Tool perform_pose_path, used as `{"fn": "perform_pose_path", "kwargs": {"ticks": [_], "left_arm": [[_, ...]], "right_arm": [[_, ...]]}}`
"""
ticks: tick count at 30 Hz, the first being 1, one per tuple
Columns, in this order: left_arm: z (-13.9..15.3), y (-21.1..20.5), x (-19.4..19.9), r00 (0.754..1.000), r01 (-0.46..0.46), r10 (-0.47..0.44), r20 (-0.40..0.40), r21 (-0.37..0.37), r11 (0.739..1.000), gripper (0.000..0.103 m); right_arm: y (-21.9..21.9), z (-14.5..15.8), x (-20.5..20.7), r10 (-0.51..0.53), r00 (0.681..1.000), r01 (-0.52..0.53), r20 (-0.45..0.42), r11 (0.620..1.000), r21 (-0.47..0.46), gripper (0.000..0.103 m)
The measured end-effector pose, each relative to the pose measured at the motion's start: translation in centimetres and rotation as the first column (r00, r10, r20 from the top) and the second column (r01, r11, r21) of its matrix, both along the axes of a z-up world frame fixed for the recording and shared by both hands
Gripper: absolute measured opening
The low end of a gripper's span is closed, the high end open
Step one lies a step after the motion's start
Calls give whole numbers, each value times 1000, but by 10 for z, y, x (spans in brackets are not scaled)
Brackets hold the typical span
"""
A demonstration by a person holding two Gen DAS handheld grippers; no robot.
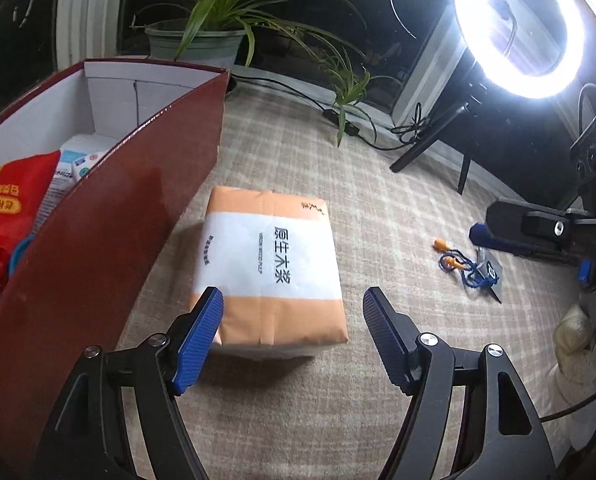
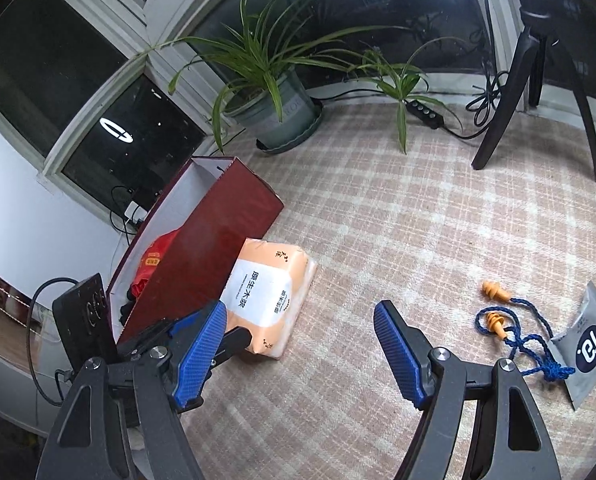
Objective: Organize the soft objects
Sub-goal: 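Move both tools back to the orange-and-white tissue pack, then close both tools on the tissue pack and lift it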
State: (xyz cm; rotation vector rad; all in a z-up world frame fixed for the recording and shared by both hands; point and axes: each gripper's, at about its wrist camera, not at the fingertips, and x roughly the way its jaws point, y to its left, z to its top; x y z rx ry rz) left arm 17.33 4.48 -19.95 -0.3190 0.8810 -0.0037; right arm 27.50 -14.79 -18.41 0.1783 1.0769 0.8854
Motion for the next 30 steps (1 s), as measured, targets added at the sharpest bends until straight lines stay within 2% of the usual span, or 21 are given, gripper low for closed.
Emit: {"fn": "perform_pose_path", "kwargs": {"ticks": [2,5,7,21,26,30], "left_arm": [[2,2,1,1000,-24,24,7,-3,1000,72],[2,2,3,1000,-24,24,1,41,999,73],[-4,3,6,1000,-14,14,-19,29,999,73],[-6,-28,27,995,104,-104,12,-26,994,73],[-1,-16,24,998,44,-41,55,-56,997,73],[-16,-6,30,1000,20,-20,11,-73,997,73]], "right_arm": [[0,-3,1,2,1000,-2,-5,1000,-2,73],[-1,-5,2,-1,1000,1,-13,1000,4,73],[-1,-6,2,-3,1000,3,-16,1000,5,73],[-1,-18,16,-8,999,8,-52,1000,8,73],[4,-28,32,-3,996,5,-92,1000,17,73],[21,-36,40,30,995,-30,-98,1000,1,73]]}}
